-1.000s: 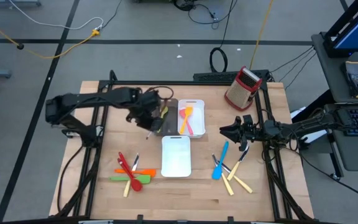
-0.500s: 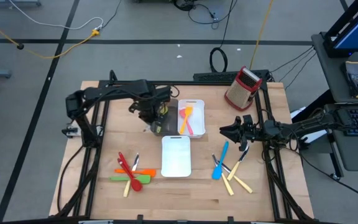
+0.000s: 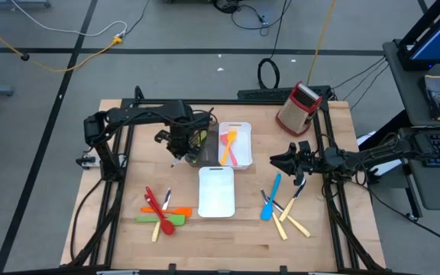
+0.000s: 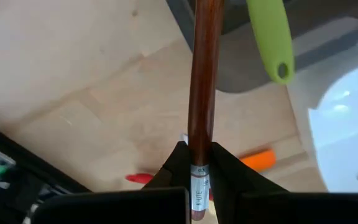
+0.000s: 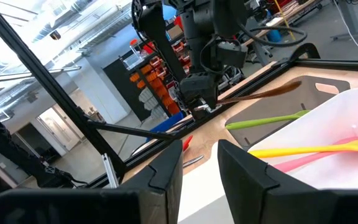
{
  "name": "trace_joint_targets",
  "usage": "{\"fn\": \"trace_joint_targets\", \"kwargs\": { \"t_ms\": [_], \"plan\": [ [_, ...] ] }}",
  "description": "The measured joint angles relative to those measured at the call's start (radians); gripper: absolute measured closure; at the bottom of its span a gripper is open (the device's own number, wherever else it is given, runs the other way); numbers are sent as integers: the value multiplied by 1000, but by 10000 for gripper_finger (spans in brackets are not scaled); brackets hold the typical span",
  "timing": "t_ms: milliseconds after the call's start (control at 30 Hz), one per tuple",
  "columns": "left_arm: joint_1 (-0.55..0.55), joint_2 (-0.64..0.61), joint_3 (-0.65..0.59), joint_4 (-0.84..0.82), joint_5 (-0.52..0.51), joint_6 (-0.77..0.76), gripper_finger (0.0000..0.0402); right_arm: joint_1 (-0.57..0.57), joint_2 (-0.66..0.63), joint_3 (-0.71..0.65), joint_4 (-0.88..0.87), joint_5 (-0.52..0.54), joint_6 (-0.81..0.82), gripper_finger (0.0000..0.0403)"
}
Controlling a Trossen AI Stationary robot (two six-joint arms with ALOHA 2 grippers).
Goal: Pick & Place Kitchen Items
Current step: Put the wooden serving spoon into the black bin
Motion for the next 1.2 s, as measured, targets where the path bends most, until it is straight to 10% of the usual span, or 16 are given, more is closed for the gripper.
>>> {"fn": "trace_joint_targets", "kwargs": {
  "t_ms": [1200],
  "plan": [
    [-19, 10, 0, 94, 14, -196, 384, 0, 0, 0, 0, 0, 0, 309]
  ]
}}
